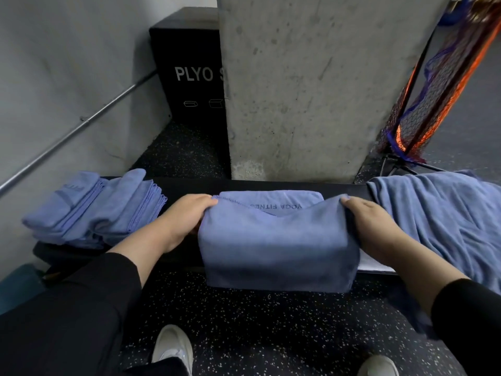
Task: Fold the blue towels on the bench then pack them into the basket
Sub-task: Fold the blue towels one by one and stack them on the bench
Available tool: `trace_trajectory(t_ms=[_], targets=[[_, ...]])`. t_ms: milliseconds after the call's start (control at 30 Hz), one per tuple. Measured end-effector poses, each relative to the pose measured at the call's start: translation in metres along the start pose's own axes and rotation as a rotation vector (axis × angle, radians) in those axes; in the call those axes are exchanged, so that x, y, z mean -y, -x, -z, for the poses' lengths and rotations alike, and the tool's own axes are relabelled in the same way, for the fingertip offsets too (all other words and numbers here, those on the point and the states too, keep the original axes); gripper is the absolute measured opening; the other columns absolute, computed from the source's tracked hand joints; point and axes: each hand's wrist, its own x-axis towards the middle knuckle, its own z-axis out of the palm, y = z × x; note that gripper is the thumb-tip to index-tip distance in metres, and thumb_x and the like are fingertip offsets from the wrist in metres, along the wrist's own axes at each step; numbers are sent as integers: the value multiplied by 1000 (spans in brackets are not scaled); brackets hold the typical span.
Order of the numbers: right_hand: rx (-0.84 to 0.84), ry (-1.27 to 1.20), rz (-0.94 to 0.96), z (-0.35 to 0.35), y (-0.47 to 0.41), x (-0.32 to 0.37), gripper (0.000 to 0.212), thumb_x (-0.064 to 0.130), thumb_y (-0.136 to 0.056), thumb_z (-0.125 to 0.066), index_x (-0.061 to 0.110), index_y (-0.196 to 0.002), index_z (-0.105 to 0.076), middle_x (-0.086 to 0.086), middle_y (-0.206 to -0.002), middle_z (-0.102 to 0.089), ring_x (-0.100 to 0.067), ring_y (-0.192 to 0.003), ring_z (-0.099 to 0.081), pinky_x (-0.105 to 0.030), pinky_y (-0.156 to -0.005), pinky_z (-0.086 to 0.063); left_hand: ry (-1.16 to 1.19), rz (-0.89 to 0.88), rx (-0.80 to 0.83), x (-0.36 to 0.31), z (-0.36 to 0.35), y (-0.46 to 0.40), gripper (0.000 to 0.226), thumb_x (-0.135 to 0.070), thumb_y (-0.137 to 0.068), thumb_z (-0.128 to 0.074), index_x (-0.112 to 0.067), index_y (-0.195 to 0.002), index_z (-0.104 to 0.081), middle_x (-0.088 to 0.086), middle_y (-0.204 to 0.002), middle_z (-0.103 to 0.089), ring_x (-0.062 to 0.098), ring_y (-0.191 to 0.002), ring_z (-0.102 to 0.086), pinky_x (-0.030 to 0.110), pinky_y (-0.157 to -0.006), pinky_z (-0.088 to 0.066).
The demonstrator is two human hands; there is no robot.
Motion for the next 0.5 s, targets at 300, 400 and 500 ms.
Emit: trace_trajectory(t_ms=[300,400,500], targets=[[-118,241,114,-17,-63,2,31,32,-106,-45,17,-92,-69,14,-78,-69,-8,-78,-59,-30,-75,-47,-337,-68,-204,14,-9,-55,46,-40,-98,-46,3,-81,-50,13,-74,-54,21,-71,-49,42,-65,-42],[-146,458,87,-19,-83,-12,35,33,-106,-43,11,-98,-68,-4,-94,-71,-22,-90,-61,-35,-78,-44,-616,-75,-226,21,-17,-71,41,-26,-106,-41,-8,-69,-42,6,-71,-52,25,-71,-48,37,-61,-30],[-207,591,86,-17,-95,-21,37,28,-106,-42,2,-96,-66,-17,-96,-69,-34,-94,-61,-34,-72,-38,-696,-76,-275,29,-15,-85,41,-24,-106,-41,-10,-67,-42,7,-71,-52,26,-70,-48,37,-60,-30]])
